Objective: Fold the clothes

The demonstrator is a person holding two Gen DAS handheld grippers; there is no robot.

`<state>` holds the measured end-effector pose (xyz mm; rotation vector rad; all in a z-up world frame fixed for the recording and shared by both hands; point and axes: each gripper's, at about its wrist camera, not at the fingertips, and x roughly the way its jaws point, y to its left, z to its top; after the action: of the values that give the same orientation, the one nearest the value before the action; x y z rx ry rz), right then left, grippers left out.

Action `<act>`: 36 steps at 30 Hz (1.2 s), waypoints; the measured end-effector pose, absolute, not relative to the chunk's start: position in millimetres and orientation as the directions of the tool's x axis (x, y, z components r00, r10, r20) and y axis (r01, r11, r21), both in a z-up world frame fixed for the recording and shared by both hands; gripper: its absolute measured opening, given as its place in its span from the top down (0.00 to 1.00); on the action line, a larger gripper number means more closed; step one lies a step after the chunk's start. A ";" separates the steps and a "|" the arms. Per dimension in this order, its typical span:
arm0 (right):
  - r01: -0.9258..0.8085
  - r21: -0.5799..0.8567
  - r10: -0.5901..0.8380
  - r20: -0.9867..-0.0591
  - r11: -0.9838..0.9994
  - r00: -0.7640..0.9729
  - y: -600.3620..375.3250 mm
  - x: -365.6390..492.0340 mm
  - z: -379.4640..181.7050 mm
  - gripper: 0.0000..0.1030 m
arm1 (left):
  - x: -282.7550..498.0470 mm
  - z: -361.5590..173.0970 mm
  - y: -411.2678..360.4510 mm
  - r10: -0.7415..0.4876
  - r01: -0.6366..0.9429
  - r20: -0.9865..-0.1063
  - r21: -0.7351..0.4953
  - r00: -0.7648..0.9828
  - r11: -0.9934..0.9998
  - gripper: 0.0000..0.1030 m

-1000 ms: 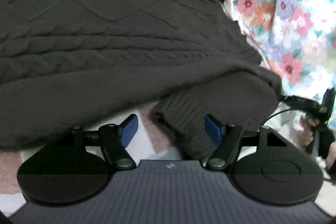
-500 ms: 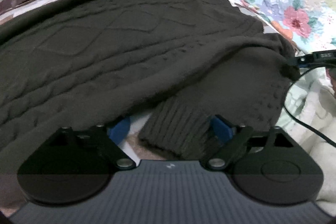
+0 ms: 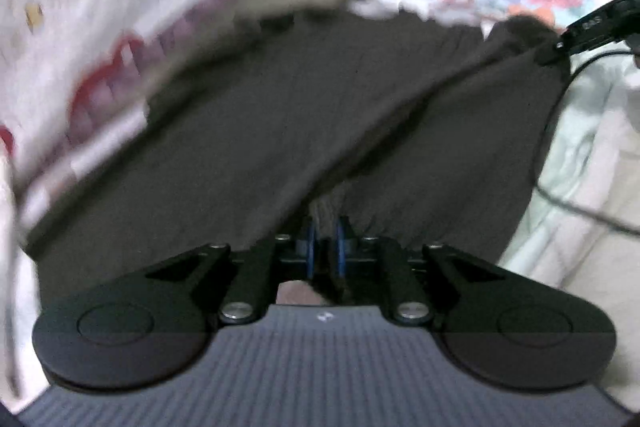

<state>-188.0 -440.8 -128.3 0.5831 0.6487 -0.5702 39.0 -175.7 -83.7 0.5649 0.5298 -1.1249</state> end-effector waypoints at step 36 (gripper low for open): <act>0.315 0.728 0.059 -0.438 0.609 0.897 -497.2 -126.2 -82.8 0.87 | 54.1 -11.6 -190.5 -0.748 0.820 -0.623 -0.291 0.230 0.494 0.60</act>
<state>-126.2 -497.2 -82.8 0.9111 0.4492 -0.1534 54.1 -190.5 -11.6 0.1052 0.7913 -1.0812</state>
